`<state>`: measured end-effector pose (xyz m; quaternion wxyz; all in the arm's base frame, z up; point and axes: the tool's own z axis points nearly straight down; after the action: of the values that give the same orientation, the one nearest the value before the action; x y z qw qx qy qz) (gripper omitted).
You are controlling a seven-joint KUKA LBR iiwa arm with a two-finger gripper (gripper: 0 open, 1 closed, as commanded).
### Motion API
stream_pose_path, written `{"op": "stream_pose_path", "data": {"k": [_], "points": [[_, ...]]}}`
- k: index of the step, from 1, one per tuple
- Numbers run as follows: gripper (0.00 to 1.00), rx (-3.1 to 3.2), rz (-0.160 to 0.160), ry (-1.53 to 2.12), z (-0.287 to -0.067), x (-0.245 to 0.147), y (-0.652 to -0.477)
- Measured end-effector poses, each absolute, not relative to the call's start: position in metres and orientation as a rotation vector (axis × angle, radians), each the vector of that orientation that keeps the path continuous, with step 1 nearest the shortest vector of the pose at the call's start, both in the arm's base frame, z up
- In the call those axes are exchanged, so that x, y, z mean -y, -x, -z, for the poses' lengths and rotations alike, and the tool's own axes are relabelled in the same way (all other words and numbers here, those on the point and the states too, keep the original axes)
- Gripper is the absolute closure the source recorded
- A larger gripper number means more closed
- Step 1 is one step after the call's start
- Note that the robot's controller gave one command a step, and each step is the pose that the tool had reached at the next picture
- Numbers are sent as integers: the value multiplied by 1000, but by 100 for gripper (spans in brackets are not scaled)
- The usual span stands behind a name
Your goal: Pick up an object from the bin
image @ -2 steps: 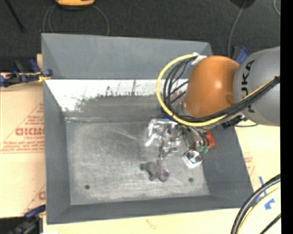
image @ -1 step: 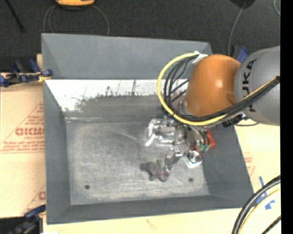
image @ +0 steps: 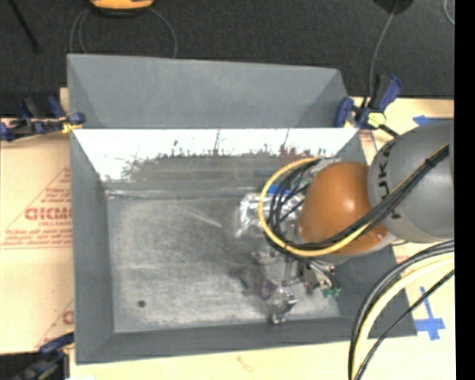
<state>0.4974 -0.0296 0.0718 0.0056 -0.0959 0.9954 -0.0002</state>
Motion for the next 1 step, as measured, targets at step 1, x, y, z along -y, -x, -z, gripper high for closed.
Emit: {"op": "stream_pose_path", "data": {"k": [1], "points": [[100,-3119,1,300,-74,29,-498]]}}
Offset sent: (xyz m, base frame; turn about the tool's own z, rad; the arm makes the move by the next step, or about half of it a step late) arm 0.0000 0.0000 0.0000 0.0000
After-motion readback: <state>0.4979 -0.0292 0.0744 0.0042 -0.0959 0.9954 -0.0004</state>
